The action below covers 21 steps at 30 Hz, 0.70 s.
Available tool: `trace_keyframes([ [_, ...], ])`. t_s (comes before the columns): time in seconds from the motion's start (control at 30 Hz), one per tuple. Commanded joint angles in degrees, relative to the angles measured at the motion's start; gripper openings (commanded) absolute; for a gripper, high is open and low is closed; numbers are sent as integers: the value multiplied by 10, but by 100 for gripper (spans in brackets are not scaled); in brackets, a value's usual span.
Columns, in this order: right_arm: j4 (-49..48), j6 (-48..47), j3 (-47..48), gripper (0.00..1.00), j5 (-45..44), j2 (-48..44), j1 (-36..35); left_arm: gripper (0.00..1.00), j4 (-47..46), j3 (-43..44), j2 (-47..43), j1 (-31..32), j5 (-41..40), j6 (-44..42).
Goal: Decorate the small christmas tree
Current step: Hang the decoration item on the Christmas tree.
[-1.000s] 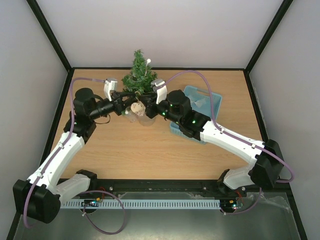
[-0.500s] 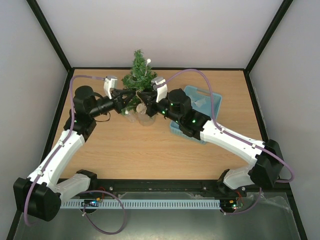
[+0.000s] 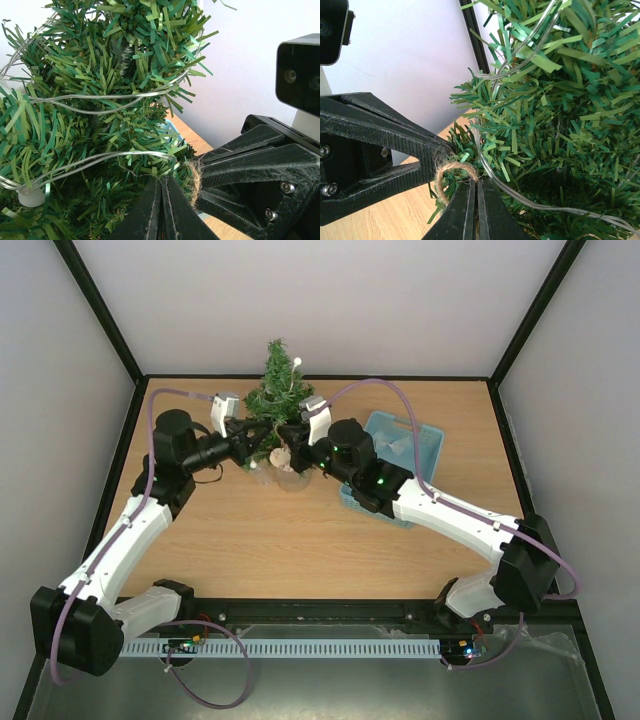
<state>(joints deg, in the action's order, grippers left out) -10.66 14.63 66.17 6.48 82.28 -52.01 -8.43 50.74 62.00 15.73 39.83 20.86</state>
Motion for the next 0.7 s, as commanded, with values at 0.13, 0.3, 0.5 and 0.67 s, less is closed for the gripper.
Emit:
trace_keyframes([
  [0.13, -15, -4, 13, 2, -7, -17, -3, 11, 23, 35, -21, -2, -17, -14],
  [0.3, -10, 4, 16, 2, 15, -19, -3, 18, 7, 9, -61, -3, -15, 0],
  [0.5, -13, 8, 16, 2, 18, -19, -3, 24, -22, -39, -69, -2, 11, 25],
  [0.67, -15, 14, 16, 2, 26, -20, -3, 32, -31, -46, -57, -2, 16, 35],
])
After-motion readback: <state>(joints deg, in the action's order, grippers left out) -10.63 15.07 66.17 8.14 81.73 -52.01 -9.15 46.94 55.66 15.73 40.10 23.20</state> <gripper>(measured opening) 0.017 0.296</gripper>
